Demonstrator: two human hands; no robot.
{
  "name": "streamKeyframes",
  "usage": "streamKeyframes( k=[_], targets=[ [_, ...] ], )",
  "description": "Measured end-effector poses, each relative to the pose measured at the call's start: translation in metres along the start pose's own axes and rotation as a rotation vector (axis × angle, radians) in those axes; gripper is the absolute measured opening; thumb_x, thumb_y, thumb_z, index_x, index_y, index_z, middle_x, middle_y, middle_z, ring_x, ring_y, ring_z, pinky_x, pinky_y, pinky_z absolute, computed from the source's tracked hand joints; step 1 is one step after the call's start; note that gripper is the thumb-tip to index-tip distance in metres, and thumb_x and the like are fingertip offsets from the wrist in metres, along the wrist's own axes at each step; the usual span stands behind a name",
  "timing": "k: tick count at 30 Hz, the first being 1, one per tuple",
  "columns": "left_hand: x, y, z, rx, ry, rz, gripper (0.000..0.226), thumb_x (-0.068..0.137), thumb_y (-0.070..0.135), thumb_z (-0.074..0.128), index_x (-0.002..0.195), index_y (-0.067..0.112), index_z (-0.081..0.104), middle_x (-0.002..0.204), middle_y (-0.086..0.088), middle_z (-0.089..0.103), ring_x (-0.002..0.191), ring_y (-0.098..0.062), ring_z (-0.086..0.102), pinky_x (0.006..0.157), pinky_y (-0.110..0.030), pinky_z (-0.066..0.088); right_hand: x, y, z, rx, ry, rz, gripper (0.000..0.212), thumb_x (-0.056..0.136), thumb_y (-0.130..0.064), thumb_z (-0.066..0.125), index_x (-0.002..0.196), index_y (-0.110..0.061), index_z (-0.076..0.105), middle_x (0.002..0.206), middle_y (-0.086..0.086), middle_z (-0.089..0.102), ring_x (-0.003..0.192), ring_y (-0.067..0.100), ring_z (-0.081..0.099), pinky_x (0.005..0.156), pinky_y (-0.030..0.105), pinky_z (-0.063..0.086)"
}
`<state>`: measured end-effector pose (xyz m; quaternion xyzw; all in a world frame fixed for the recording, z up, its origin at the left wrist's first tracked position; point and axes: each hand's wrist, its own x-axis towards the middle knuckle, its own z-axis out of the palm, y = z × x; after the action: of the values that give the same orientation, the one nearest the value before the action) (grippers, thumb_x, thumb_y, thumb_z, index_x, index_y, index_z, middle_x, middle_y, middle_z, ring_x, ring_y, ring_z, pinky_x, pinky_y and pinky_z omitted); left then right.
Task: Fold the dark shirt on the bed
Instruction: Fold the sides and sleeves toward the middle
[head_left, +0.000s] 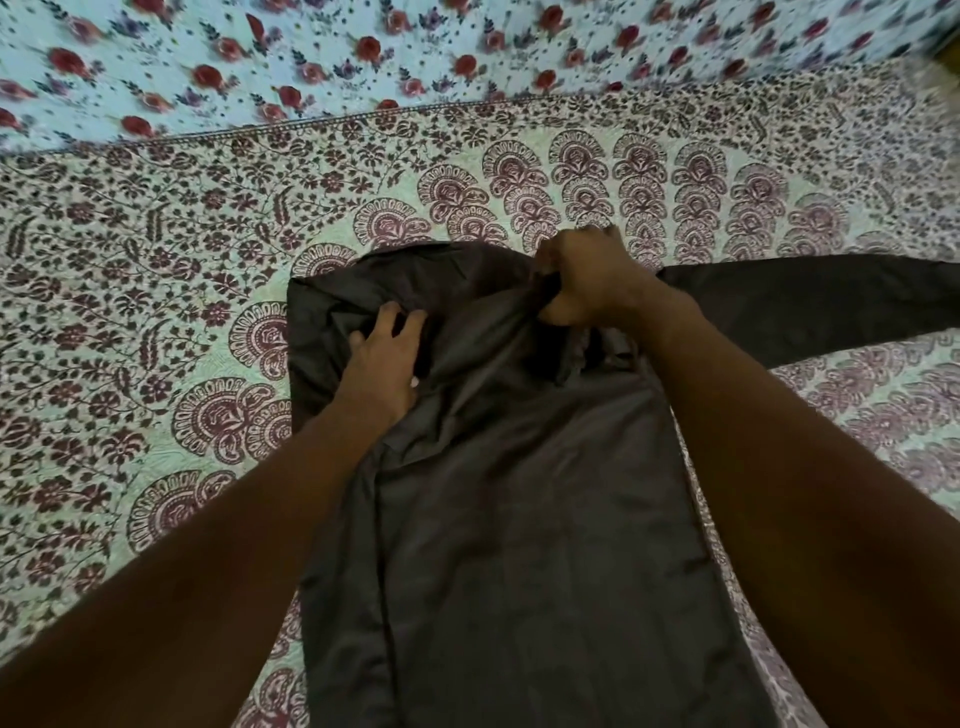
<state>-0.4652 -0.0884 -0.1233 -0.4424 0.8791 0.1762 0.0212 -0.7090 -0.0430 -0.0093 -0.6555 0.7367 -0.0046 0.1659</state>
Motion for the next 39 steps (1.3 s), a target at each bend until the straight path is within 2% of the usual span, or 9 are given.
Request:
streamKeyframes(
  k=[3, 7, 9, 12, 16, 24, 27, 33, 39],
  targets=[
    [-0.001, 0.005, 0.0, 0.022, -0.002, -0.024, 0.084, 0.081, 0.012, 0.075, 0.151, 0.013, 0.029, 0.152, -0.018, 0.026, 0.135, -0.041, 0.036, 0.108, -0.054, 0.03, -0.002, 0.008, -0.007, 0.218, -0.013, -0.121, 0.029, 0.06, -0.034, 0.066, 0.063, -0.008, 0.056, 0.059, 0.015, 0.053, 0.059, 0.022, 0.053, 0.055, 0.034, 0.04],
    [0.0, 0.007, 0.003, 0.067, -0.021, -0.054, 0.086, 0.082, 0.009, 0.074, 0.153, 0.012, 0.025, 0.154, -0.02, 0.024, 0.135, -0.043, 0.035, 0.11, -0.056, 0.027, -0.007, 0.015, -0.022, -0.021, -0.321, 0.094, 0.078, 0.047, -0.049, 0.095, 0.113, -0.027, 0.06, 0.099, -0.003, 0.054, 0.094, 0.02, 0.053, 0.082, 0.033, 0.049],
    [0.002, 0.007, 0.006, 0.076, -0.045, -0.068, 0.088, 0.082, 0.006, 0.073, 0.154, 0.013, 0.024, 0.155, -0.02, 0.022, 0.134, -0.045, 0.036, 0.111, -0.058, 0.026, -0.015, 0.021, -0.027, -0.184, -0.44, 0.208, 0.089, 0.047, -0.036, 0.099, 0.124, -0.022, 0.054, 0.11, 0.003, 0.053, 0.105, 0.027, 0.055, 0.089, 0.041, 0.051],
    [0.006, 0.006, 0.01, 0.09, -0.059, -0.097, 0.091, 0.079, 0.006, 0.075, 0.152, 0.017, 0.022, 0.155, -0.018, 0.021, 0.133, -0.05, 0.035, 0.108, -0.061, 0.033, -0.027, 0.025, -0.027, -0.344, -0.402, 0.304, 0.078, 0.068, -0.018, 0.089, 0.135, -0.016, 0.051, 0.134, 0.012, 0.054, 0.124, 0.038, 0.054, 0.099, 0.053, 0.045],
    [0.009, 0.004, 0.013, 0.08, -0.07, -0.102, 0.093, 0.076, 0.009, 0.079, 0.15, 0.017, 0.024, 0.152, -0.017, 0.023, 0.133, -0.051, 0.035, 0.107, -0.061, 0.036, -0.034, 0.036, -0.021, -0.346, -0.255, 0.391, 0.061, 0.087, -0.035, 0.075, 0.139, -0.018, 0.05, 0.139, 0.013, 0.052, 0.127, 0.039, 0.053, 0.1, 0.054, 0.043],
    [-0.023, 0.025, 0.011, 0.105, 0.21, -0.047, 0.079, 0.068, 0.013, 0.076, 0.135, 0.006, 0.036, 0.137, -0.029, 0.031, 0.111, -0.046, 0.043, 0.094, -0.053, 0.045, -0.063, 0.027, -0.011, -0.118, -0.162, 0.491, 0.047, 0.094, -0.03, 0.063, 0.137, -0.013, 0.052, 0.137, 0.017, 0.052, 0.125, 0.043, 0.054, 0.097, 0.052, 0.047],
    [-0.041, 0.04, 0.011, 0.083, 0.29, -0.272, 0.066, 0.075, 0.023, 0.076, 0.129, 0.009, 0.04, 0.134, -0.023, 0.039, 0.116, -0.043, 0.046, 0.087, -0.056, 0.046, -0.081, 0.007, -0.009, -0.038, -0.163, 0.496, 0.042, 0.094, -0.03, 0.061, 0.132, -0.013, 0.053, 0.133, 0.018, 0.053, 0.122, 0.044, 0.055, 0.096, 0.051, 0.046],
    [-0.031, 0.018, 0.005, -0.597, 0.21, -0.522, 0.051, 0.094, 0.026, 0.063, 0.136, 0.003, 0.046, 0.138, -0.02, 0.05, 0.129, -0.041, 0.046, 0.108, -0.044, 0.036, -0.13, -0.055, 0.01, 0.144, -0.139, 0.476, 0.039, 0.091, -0.037, 0.061, 0.122, -0.013, 0.057, 0.124, 0.018, 0.058, 0.111, 0.042, 0.061, 0.088, 0.044, 0.048],
    [-0.032, 0.001, -0.009, -0.634, 0.043, -0.478, 0.045, 0.099, 0.035, 0.058, 0.139, 0.017, 0.054, 0.157, -0.012, 0.033, 0.144, -0.032, 0.032, 0.119, -0.034, 0.021, -0.171, -0.101, 0.034, 0.259, -0.238, 0.466, 0.036, 0.088, -0.041, 0.063, 0.113, -0.016, 0.059, 0.117, 0.013, 0.06, 0.104, 0.039, 0.062, 0.086, 0.041, 0.052]
  ],
)
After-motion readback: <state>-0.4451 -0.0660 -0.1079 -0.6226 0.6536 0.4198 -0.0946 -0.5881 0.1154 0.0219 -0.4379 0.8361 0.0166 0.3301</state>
